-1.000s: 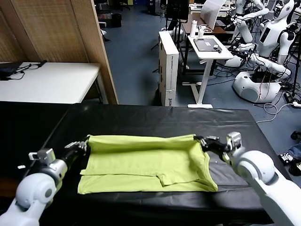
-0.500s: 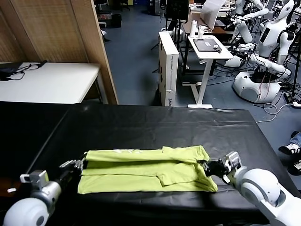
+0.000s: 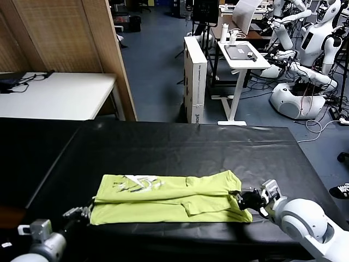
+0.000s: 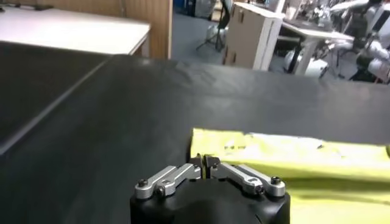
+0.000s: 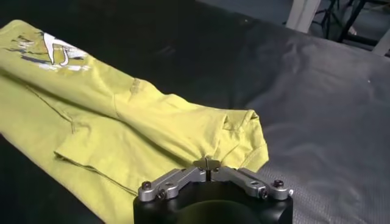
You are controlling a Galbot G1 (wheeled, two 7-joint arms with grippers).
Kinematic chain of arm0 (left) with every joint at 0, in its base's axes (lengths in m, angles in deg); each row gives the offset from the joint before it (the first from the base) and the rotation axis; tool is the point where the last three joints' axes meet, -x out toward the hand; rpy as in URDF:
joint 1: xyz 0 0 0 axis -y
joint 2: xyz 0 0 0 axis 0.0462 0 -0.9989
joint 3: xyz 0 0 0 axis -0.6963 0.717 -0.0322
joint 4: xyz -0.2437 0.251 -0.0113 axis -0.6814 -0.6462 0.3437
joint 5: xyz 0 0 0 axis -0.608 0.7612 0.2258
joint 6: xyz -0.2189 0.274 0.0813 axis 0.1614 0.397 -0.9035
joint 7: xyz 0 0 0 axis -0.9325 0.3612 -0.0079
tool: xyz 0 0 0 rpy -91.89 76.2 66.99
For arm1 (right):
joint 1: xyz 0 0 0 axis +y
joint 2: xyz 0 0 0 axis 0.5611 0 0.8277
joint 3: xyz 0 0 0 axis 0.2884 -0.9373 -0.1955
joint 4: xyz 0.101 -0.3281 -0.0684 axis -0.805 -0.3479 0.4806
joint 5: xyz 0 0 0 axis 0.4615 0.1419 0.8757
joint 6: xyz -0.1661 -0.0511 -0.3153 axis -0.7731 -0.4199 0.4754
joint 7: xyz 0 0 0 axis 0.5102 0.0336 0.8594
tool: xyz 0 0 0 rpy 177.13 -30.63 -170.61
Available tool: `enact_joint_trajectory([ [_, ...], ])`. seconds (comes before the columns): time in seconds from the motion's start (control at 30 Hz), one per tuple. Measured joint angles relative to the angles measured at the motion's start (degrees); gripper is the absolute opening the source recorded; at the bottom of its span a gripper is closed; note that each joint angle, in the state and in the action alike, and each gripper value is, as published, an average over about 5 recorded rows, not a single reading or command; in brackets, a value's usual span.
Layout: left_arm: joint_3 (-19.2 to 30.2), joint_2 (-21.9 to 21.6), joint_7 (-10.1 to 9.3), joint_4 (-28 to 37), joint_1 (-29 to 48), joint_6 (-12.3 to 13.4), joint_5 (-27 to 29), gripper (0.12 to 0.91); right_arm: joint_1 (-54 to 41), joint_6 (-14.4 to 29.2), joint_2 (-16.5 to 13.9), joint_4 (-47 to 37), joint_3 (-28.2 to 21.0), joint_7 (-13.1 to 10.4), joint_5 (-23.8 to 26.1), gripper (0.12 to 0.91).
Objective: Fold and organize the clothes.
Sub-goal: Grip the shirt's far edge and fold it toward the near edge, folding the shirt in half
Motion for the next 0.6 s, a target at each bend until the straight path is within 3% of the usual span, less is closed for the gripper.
enact_joint_trajectory([
  [0.2,-0.75,0.81,-1.35,-1.82,-1.68,-0.92,-0.34,0.725,0.04,0.0,-0.26,1.27,1.09,-0.17,-1.1,0.775],
  [0.27,-1.08,1.32,-1.74,-2.48,-2.17,-1.18,-0.56,0.831,0.17,0.0,-0.14,1.82,1.69,-0.16,-1.43,0.851],
  [0.37,-1.96,2.21,-2.56,-3.61,-2.55,-0.82,-0.98,0.896,0.67,0.0,0.43,2.48,2.99,0.11,-1.85,0.899],
  [0.6,-1.69,4.07,-4.89,-3.24,2.86,0.35,-1.58,0.907,-0.33,1.69,4.96,0.29,5.32,-2.09,-0.77,0.907],
])
